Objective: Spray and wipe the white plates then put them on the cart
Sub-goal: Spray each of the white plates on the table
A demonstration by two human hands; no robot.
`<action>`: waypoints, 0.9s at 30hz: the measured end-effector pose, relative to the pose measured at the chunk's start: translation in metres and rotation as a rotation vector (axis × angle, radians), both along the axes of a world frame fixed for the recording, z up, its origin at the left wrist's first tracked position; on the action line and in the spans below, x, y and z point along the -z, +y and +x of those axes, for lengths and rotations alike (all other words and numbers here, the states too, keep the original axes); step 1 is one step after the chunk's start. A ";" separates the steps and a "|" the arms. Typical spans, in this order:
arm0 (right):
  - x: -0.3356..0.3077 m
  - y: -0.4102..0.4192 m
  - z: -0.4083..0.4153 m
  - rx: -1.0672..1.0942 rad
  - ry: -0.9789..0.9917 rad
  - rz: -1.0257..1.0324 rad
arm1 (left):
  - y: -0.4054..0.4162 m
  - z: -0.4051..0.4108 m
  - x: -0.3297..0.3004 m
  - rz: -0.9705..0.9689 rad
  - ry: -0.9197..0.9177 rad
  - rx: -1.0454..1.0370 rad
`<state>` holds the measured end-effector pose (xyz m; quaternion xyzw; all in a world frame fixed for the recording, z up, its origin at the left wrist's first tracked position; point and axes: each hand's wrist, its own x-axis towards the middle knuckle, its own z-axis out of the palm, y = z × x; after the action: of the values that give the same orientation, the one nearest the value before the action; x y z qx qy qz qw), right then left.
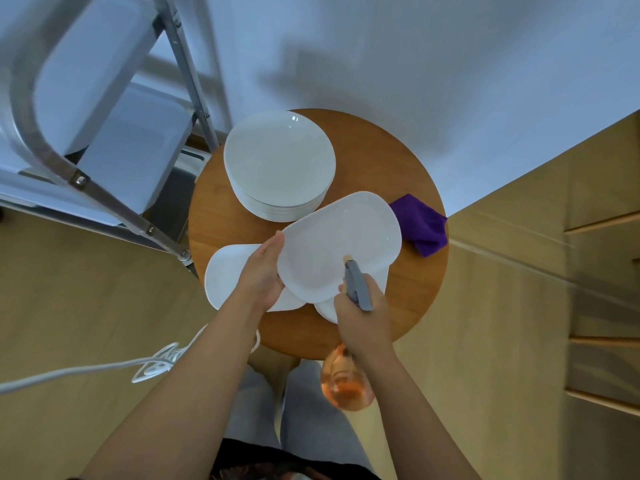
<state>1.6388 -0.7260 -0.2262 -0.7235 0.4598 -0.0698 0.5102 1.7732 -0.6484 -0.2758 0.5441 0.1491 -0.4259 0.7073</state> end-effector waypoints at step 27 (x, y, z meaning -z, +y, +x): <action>0.026 0.049 -0.019 -0.009 0.038 0.057 | 0.110 0.027 0.031 0.379 0.002 -0.049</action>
<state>1.6199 -0.6774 -0.2521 -0.7119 0.4678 -0.0404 0.5222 1.7998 -0.5386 -0.3072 0.6634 0.2405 -0.3734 0.6022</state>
